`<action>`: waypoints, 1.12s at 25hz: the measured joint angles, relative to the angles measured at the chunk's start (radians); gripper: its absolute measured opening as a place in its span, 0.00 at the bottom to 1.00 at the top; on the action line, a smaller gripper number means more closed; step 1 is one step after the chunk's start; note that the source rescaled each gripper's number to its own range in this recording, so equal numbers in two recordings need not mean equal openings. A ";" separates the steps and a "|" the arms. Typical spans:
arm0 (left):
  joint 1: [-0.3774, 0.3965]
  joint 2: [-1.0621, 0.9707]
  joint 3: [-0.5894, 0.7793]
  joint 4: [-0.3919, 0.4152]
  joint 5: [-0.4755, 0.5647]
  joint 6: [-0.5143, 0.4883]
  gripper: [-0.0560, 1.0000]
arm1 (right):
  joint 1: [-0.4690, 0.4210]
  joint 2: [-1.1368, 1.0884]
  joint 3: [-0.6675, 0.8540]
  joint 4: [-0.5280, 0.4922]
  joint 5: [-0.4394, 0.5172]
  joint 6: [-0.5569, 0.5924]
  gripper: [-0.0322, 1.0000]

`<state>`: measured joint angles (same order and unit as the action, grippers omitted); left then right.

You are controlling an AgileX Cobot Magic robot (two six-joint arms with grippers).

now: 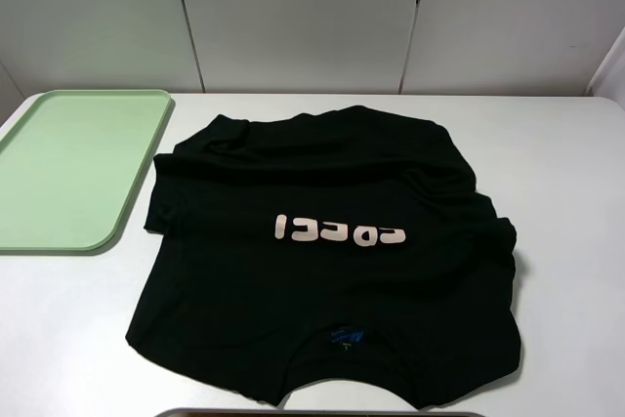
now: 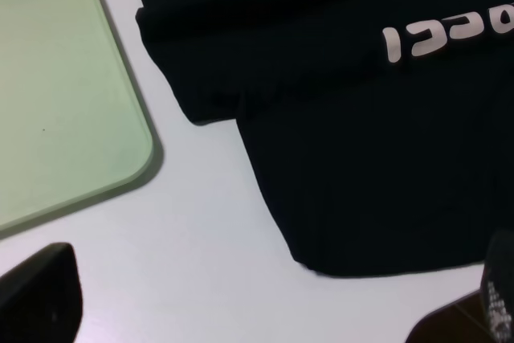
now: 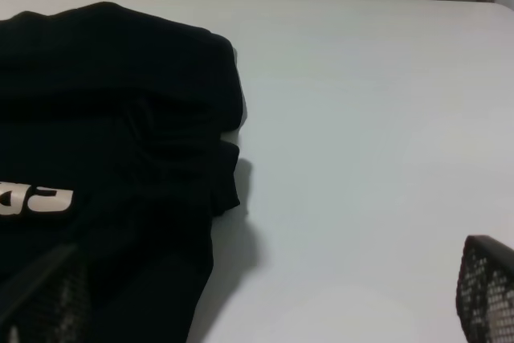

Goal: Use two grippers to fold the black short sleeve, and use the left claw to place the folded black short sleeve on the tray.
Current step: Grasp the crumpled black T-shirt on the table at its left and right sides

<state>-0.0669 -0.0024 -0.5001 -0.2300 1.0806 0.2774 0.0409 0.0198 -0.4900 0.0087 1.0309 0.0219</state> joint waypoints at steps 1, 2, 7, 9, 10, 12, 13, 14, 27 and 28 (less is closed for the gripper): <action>0.000 0.000 0.000 0.000 0.000 0.000 1.00 | 0.000 0.000 0.000 0.000 0.000 0.000 1.00; 0.000 0.000 0.000 0.000 0.000 0.000 1.00 | 0.000 0.000 0.000 0.000 0.000 0.000 1.00; 0.000 0.000 0.000 0.000 0.000 0.000 1.00 | 0.000 0.000 0.000 -0.001 0.000 0.000 1.00; 0.000 0.000 0.000 0.000 0.000 0.000 1.00 | 0.000 0.000 0.000 -0.001 0.000 0.000 1.00; 0.000 0.000 0.000 0.000 0.000 0.000 1.00 | 0.000 0.000 0.000 -0.001 0.000 0.000 1.00; 0.000 0.000 0.000 0.000 0.000 0.000 1.00 | 0.000 0.000 0.000 -0.001 0.000 0.000 1.00; 0.000 0.000 0.000 0.000 0.000 0.000 1.00 | 0.000 0.000 0.000 -0.001 0.000 0.000 1.00; 0.000 0.000 0.000 0.000 0.000 0.000 1.00 | 0.000 0.000 0.000 -0.001 0.000 0.000 1.00; 0.000 0.000 0.000 0.000 0.000 0.000 1.00 | 0.000 0.000 0.000 -0.001 0.000 0.000 1.00; 0.000 0.000 0.000 0.000 0.000 0.000 1.00 | 0.000 0.000 0.000 -0.001 0.000 0.000 1.00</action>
<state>-0.0669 -0.0024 -0.5001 -0.2300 1.0806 0.2774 0.0409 0.0198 -0.4900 0.0078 1.0309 0.0219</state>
